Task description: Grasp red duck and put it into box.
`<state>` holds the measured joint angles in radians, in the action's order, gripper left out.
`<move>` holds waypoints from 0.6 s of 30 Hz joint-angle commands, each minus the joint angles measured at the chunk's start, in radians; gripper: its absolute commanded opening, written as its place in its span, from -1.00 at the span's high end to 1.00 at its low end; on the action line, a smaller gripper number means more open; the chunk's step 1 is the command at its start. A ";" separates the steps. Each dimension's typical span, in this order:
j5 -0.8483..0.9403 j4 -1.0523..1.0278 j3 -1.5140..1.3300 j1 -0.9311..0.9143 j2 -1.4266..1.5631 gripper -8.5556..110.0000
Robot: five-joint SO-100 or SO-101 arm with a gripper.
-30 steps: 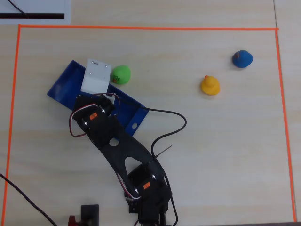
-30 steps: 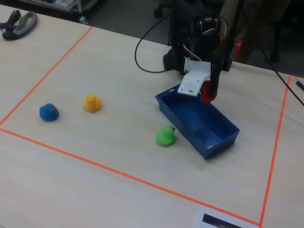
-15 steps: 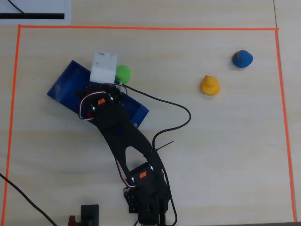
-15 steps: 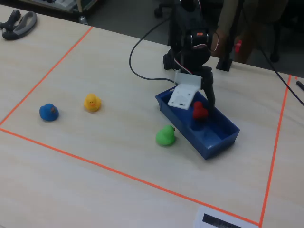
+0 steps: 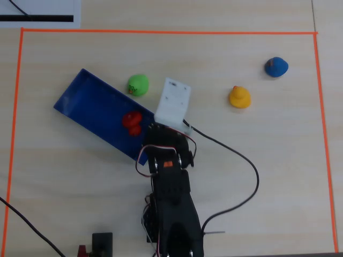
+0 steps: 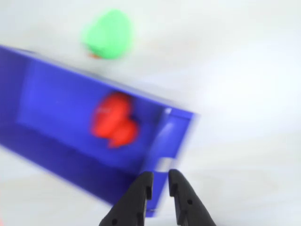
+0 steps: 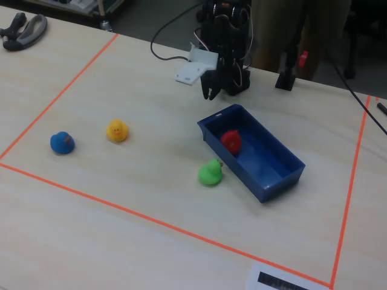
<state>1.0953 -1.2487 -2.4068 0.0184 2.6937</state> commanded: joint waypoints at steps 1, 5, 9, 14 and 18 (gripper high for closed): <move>0.089 0.035 -0.227 -0.046 0.314 0.85; 0.118 0.029 -0.462 -0.058 0.462 0.85; 0.163 -0.040 -0.660 -0.061 0.617 0.85; 0.178 -0.058 -0.703 -0.118 0.617 0.85; 0.172 -0.060 -0.703 -0.103 0.617 0.83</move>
<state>1.2686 -1.2885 -3.1094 -0.0982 3.3119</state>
